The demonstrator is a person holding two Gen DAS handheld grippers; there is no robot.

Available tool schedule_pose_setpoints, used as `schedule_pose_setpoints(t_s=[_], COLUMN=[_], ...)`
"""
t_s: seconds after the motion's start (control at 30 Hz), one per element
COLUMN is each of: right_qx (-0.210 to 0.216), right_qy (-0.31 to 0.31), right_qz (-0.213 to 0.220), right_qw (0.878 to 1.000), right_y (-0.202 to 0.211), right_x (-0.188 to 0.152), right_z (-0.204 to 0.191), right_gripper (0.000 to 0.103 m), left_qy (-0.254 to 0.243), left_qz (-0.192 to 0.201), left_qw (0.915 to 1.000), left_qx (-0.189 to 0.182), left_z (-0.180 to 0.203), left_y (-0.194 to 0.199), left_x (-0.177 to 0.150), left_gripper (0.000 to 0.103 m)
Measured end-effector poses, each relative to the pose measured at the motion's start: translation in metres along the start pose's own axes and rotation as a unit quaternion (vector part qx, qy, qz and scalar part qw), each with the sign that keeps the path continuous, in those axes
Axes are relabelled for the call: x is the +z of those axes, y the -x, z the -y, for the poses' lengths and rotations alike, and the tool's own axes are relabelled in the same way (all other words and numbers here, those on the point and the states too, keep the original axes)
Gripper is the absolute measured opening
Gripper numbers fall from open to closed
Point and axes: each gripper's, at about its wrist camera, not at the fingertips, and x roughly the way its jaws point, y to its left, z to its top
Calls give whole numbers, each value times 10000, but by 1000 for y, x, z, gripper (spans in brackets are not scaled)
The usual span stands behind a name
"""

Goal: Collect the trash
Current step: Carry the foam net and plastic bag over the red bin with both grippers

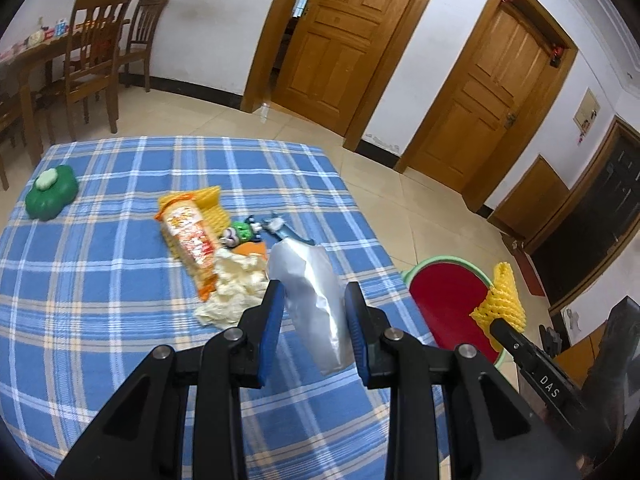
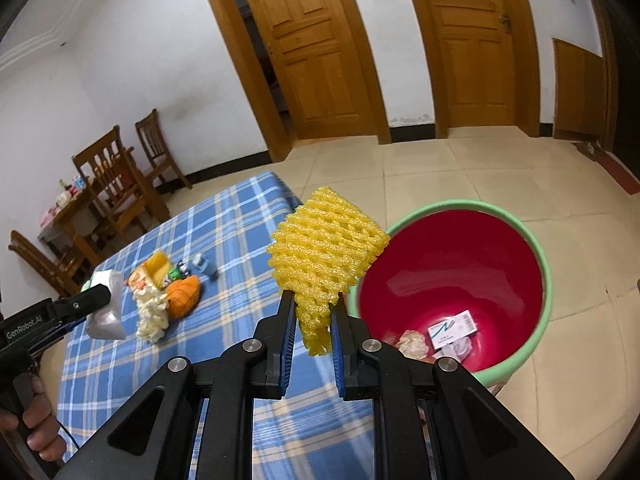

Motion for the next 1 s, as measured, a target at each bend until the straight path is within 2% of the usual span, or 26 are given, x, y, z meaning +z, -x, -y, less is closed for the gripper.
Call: schedule_pose_setpoints(t_s=[0.63,1.0], right_qx=[-382,-653], right_qy=[-621,-890], right_qz=[-16,-160], right_qw=[9973,9938], right_y=[-3,-11], right_x=[-4,-9], right_z=[72,105], right_gripper=[16,16], left_qy=[-597,-798], left_qz=[-279,-623], left_qw=[9975,9937], left_qx=[-268,-479], left_z=[68,95], left_y=[-40,-74], left_x=[1,-5], left_gripper=[32,32])
